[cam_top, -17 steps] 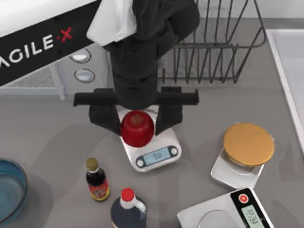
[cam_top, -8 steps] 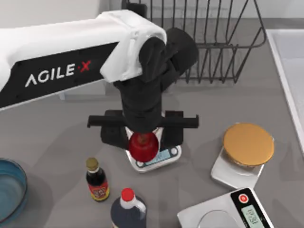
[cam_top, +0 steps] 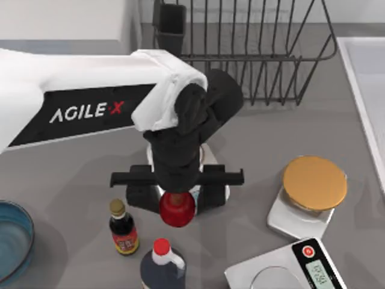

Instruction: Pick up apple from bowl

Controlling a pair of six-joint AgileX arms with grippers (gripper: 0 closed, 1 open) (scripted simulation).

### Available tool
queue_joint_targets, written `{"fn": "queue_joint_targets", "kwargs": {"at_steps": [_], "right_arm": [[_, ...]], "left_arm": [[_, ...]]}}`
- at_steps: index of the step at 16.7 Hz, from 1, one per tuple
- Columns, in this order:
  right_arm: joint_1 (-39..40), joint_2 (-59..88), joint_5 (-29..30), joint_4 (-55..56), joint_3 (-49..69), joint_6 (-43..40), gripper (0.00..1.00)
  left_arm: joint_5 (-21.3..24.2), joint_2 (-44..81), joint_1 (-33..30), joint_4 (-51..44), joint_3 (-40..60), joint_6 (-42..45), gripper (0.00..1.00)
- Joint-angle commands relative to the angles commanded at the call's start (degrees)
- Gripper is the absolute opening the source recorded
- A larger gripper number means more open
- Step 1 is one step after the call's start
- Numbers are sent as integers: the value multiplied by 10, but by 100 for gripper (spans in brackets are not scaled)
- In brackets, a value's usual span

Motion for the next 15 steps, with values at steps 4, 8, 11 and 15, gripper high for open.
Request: {"fn": "queue_joint_targets", "kwargs": {"at_steps": [4,8,11,15], "right_arm": [[0,0,0,0,0,0,100],[0,0,0,0,0,0,100],[0,0,0,0,0,0,100],[0,0,0,0,0,0,100]], "left_arm": [[0,0,0,0,0,0,15],[0,0,0,0,0,0,45],[0,0,0,0,0,0,68],[0,0,0,0,0,0,98]]}}
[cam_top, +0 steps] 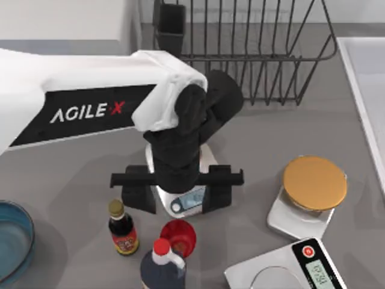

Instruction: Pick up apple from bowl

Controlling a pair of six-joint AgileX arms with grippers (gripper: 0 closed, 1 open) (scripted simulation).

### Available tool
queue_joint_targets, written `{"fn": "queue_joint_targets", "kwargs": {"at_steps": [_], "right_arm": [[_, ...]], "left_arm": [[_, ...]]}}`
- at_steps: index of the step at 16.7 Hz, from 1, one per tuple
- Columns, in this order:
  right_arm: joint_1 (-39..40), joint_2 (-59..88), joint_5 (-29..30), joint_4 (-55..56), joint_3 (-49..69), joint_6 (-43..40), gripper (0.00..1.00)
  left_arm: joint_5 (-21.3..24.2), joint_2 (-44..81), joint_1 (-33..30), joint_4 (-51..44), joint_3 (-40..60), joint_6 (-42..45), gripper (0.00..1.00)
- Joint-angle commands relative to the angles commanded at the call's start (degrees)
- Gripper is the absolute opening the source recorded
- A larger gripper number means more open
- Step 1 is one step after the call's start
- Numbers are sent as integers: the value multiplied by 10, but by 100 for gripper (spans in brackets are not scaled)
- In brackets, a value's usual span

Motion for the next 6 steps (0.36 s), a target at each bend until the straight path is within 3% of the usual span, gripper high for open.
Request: {"fn": "queue_joint_targets", "kwargs": {"at_steps": [6], "right_arm": [[0,0,0,0,0,0,100]], "left_arm": [[0,0,0,0,0,0,100]]}}
